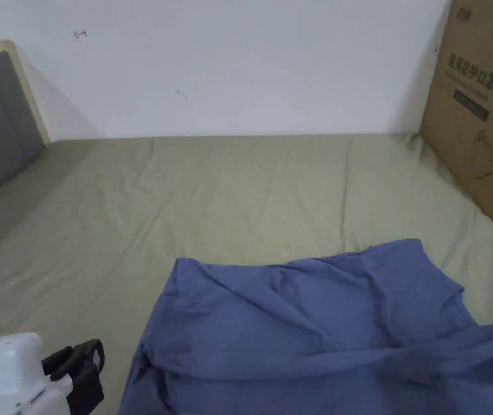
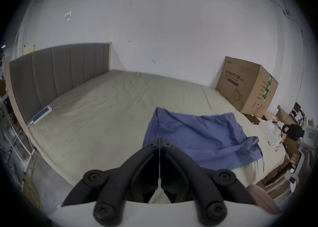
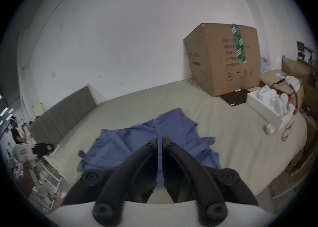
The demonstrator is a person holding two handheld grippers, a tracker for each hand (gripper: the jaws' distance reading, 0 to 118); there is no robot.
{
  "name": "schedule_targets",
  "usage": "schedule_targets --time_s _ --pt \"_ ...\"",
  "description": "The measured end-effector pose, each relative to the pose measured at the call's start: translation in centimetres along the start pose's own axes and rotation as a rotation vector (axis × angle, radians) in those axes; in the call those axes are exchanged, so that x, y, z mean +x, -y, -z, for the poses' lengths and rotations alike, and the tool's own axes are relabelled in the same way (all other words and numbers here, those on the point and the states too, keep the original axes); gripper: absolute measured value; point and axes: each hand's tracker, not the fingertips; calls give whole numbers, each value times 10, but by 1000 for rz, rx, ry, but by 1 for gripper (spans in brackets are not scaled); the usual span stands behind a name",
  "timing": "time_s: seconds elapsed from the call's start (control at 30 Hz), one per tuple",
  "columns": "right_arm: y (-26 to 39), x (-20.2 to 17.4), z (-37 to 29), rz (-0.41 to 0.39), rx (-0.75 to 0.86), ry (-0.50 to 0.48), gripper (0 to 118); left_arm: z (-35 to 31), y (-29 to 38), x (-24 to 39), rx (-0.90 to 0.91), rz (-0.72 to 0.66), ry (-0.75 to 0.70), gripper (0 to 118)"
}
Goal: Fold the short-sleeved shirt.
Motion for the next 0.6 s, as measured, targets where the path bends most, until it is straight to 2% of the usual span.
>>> schedule_targets --time_s 0.07,0.17,0.23,0.27,0.3,0.33,0.4,0.43,0.5,0.57,0.6 --pt "-1 -8 1 -30 0 18 5 19 -5 -9 -156 -6 3 1" --pt "-4 -17 5 -126 -6 7 5 68 0 -28 -440 -45 28 1" --pt "-5 -22 6 -143 -18 -5 5 96 9 -36 -490 -36 26 6" --pt "-5 -24 7 -150 -28 -16 5 106 14 -38 -480 -15 19 38" --pt "-6 -25 7 -156 -34 -20 5 115 17 -37 -489 28 -23 82" --pt "-5 -26 7 -166 -37 -19 5 126 21 -38 -487 47 -58 116" --pt "-5 -27 6 -182 -47 -18 5 137 29 -39 -508 41 -60 110" --pt "-5 -27 7 -186 -53 -16 5 149 32 -41 -471 27 -66 112" --pt "-5 -26 9 -181 -64 -6 5 168 44 -44 -518 16 -93 113" --pt "-3 -24 9 -165 -77 -2 5 191 63 -46 -646 30 -117 118" --pt "-2 -22 10 -156 -81 2 5 191 67 -37 -568 146 -111 118"
